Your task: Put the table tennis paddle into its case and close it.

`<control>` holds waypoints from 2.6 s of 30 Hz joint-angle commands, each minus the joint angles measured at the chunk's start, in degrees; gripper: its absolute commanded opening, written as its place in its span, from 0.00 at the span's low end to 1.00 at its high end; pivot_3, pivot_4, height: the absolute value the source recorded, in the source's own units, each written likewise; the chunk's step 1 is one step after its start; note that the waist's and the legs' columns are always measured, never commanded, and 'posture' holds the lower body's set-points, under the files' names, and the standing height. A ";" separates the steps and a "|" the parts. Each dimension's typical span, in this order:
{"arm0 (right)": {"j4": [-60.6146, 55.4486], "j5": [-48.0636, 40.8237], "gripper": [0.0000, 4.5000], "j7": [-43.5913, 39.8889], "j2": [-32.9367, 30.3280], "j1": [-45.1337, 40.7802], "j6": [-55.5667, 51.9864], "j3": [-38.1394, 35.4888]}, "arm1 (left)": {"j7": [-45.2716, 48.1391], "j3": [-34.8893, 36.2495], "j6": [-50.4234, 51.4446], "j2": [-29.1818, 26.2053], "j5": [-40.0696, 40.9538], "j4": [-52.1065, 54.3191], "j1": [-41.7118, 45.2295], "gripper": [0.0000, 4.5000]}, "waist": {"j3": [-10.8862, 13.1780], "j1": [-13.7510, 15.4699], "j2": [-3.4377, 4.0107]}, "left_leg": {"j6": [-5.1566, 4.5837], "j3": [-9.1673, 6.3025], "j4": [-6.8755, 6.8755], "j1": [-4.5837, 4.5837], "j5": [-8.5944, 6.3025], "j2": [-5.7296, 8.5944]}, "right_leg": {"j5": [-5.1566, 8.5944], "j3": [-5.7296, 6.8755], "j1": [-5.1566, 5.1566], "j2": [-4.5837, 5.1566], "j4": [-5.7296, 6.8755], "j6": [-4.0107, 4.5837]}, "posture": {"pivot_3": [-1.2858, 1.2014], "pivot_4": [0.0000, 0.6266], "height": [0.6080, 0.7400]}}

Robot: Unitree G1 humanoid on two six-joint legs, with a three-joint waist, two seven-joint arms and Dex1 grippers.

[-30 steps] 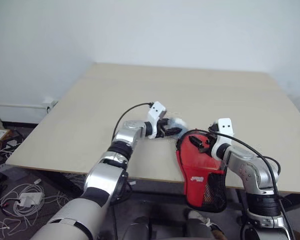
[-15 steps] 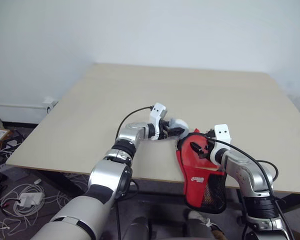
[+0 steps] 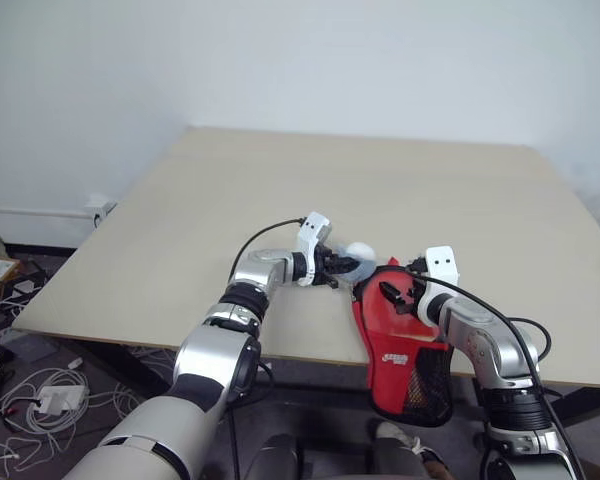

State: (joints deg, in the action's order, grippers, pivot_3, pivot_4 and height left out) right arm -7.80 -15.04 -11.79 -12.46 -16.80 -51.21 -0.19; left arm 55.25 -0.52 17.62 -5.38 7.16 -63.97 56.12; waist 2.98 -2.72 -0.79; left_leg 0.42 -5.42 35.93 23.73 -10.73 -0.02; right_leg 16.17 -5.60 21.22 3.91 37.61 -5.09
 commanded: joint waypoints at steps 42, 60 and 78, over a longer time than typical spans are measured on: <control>-13.82 -4.29 0.99 -7.77 -0.45 7.27 8.10 -3.48 | -34.58 5.36 -19.17 14.93 -9.37 -12.78 16.72 0.00 | 0.09 0.09 -0.08 | 0.03 0.03 0.02 0.15 0.00 0.07 | 0.02 0.00 0.13 0.04 -0.01 -0.05 | 0.52 0.00 1.00; -16.61 -7.37 0.99 -7.94 -1.95 10.31 10.59 -6.13 | -18.69 -2.05 -22.48 16.04 -13.81 -11.64 9.71 0.29 | 0.11 0.20 -0.02 | 0.03 0.02 0.03 0.16 0.00 0.09 | 0.03 -0.01 0.10 0.04 -0.01 -0.06 | 0.52 0.00 1.00; -20.92 -25.29 0.99 -20.32 -5.51 13.46 12.66 -14.66 | 3.50 6.78 -16.46 8.01 -1.74 -6.63 11.98 0.61 | 0.15 -0.03 0.04 | 0.02 0.01 0.02 0.15 0.00 0.04 | 0.03 -0.01 0.12 0.01 0.02 -0.06 | 0.52 0.00 1.00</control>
State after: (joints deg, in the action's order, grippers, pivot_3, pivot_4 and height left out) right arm -25.41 -36.42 -30.70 -17.32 -2.84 -39.32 -12.92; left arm 55.09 5.22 0.27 3.41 3.34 -73.72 65.77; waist 3.12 -2.76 -0.74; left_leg 0.44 -5.41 35.95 23.88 -10.73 0.02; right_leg 16.20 -5.60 21.33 3.92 37.62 -5.15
